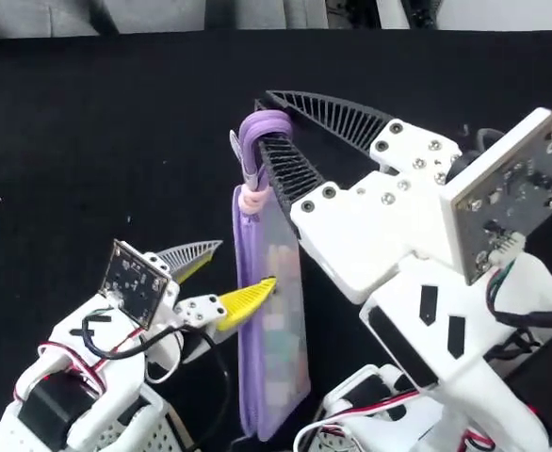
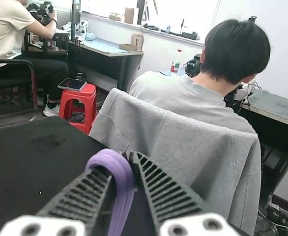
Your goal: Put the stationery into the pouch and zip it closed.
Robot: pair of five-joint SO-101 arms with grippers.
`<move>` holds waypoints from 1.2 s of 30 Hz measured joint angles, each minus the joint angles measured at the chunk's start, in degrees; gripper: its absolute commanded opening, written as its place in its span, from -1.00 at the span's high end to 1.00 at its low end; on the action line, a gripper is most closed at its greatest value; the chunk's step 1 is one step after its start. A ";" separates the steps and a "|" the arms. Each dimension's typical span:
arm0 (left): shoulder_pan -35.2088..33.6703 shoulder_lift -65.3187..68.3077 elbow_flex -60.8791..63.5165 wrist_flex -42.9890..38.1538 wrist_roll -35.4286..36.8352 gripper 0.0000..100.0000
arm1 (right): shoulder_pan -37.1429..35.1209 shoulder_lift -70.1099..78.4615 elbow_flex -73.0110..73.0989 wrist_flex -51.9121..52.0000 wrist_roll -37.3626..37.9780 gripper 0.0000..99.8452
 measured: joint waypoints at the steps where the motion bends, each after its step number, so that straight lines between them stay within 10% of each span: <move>1: 0.00 0.00 0.00 -0.09 0.00 0.44 | 0.00 0.00 0.00 0.00 0.00 0.98; 16: -7.65 19.87 0.35 -8.26 1.58 0.46 | -4.66 0.09 0.09 0.00 0.00 0.98; 22: -7.65 20.57 0.35 -8.26 1.58 0.95 | -4.75 0.09 0.09 0.00 0.00 0.98; 27: -7.65 20.57 0.35 -8.18 -1.23 0.94 | -4.75 0.09 0.09 0.00 0.00 0.98; 36: -7.65 10.20 1.05 -8.70 -10.99 0.94 | 6.68 0.00 6.68 -8.44 -0.09 0.98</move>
